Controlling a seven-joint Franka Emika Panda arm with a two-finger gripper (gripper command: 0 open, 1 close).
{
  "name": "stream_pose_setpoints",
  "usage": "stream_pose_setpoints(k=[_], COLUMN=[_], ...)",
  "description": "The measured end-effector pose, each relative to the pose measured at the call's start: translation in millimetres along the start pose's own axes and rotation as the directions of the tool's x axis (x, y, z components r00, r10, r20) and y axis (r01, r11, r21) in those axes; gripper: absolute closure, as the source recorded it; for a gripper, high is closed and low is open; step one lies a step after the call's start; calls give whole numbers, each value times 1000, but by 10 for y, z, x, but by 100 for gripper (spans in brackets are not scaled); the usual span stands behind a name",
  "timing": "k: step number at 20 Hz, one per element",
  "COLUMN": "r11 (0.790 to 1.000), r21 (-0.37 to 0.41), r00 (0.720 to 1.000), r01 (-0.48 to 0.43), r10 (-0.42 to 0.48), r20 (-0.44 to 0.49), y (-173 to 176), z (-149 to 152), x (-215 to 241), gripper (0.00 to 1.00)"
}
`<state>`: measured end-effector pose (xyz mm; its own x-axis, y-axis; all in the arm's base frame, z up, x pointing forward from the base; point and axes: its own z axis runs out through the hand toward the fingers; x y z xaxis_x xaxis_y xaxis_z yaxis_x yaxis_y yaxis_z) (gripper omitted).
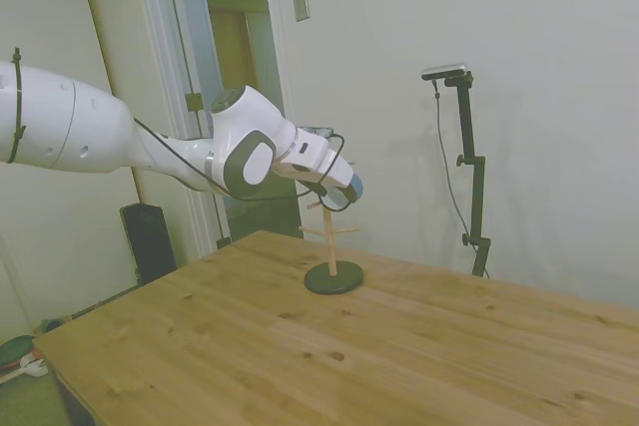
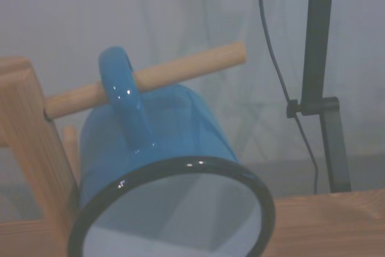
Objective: Unload the mug
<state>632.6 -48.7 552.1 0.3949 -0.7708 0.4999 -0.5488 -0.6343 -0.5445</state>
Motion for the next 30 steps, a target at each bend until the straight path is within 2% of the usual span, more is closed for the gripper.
stream_pose_setpoints(k=[10,17,22,23,30], r11=[1000,989,983,982,976], r21=[15,146,180,185,210], r00=[1000,998,997,997,998], r01=[5,22,44,47,57], r10=[-5,-12,-33,-36,-47], r20=[-10,-68,-64,-63,-48], y=[-144,-362,-405,-410,-413], z=[114,350,440,434,416], x=[19,84,51,55,63], gripper=[0,0,0,100,100])
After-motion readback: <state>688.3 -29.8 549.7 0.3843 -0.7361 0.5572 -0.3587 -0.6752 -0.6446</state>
